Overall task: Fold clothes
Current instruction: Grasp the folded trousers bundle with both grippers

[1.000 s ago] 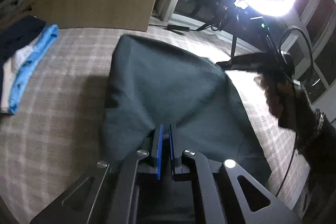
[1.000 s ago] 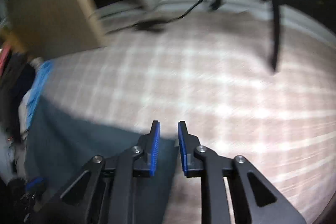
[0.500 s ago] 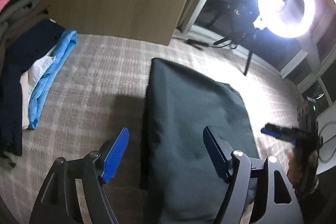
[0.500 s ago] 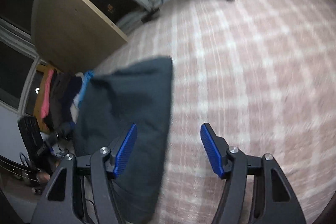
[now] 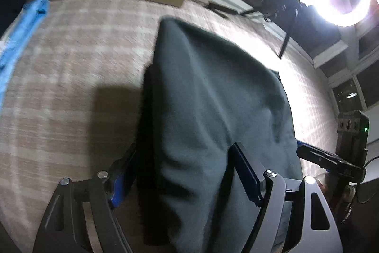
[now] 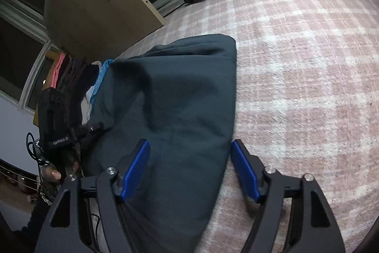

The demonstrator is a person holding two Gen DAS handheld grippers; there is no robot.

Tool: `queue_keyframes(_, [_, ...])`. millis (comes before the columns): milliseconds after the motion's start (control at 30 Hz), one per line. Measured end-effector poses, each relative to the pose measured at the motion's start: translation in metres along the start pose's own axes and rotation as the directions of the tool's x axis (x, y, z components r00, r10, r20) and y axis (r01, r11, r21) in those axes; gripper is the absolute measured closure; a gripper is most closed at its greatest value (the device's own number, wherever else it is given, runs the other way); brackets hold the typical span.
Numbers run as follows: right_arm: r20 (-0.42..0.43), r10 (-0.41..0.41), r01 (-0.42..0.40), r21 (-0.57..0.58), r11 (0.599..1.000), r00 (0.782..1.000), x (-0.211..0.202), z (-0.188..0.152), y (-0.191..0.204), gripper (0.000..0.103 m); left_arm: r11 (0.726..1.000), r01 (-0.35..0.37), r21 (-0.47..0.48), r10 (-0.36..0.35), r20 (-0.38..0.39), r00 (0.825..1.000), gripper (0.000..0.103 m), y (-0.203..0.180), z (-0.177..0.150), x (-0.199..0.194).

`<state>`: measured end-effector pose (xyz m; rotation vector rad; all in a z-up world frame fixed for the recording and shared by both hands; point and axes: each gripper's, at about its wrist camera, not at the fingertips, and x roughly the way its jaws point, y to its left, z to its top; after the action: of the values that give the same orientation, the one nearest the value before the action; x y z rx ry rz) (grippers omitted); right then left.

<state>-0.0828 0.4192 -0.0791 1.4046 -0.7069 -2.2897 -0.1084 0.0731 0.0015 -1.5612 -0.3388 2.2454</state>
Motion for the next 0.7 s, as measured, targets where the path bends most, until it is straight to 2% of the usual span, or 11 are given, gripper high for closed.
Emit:
queue_keyframes(167, [0.021, -0.017, 0.019, -0.063, 0.998, 1.0, 0.007, -0.002, 0.011, 0.029, 0.997, -0.04, 0.072, 0.039, 0.025, 0.999, 0.027, -0.016, -0.005, 0.004])
queue_keyframes(233, [0.02, -0.019, 0.021, -0.084, 0.996, 1.0, 0.009, -0.003, 0.015, 0.032, 0.996, -0.041, 0.077, 0.038, 0.035, 0.999, 0.033, -0.018, -0.007, 0.004])
queue_keyframes(300, [0.019, -0.014, 0.015, -0.081, 0.997, 1.0, 0.012, -0.002, 0.015, 0.046, 0.995, -0.052, 0.089, 0.048, 0.049, 0.998, 0.041, -0.02, -0.009, 0.004])
queue_keyframes(367, [0.003, 0.009, -0.009, -0.056, 0.998, 1.0, 0.017, -0.001, 0.012, 0.081, 0.995, -0.056, 0.088, 0.05, 0.065, 0.997, 0.048, -0.018, -0.012, 0.0])
queue_keyframes(467, [-0.008, 0.09, -0.09, -0.002, 0.996, 0.996, 0.021, -0.001, 0.008, 0.091, 0.998, -0.026, 0.05, 0.021, 0.097, 0.995, 0.06, -0.012, -0.013, -0.007])
queue_keyframes(567, [0.01, 0.132, -0.132, 0.016, 0.991, 0.991, 0.017, -0.002, 0.013, 0.095, 1.0, 0.003, 0.027, -0.006, 0.136, 0.991, 0.073, -0.012, -0.016, -0.018])
queue_keyframes(700, [0.05, 0.146, -0.146, -0.002, 0.989, 0.988, -0.004, 0.0, 0.023, 0.097, 0.999, 0.036, 0.005, -0.036, 0.177, 0.984, 0.078, -0.016, -0.022, -0.031])
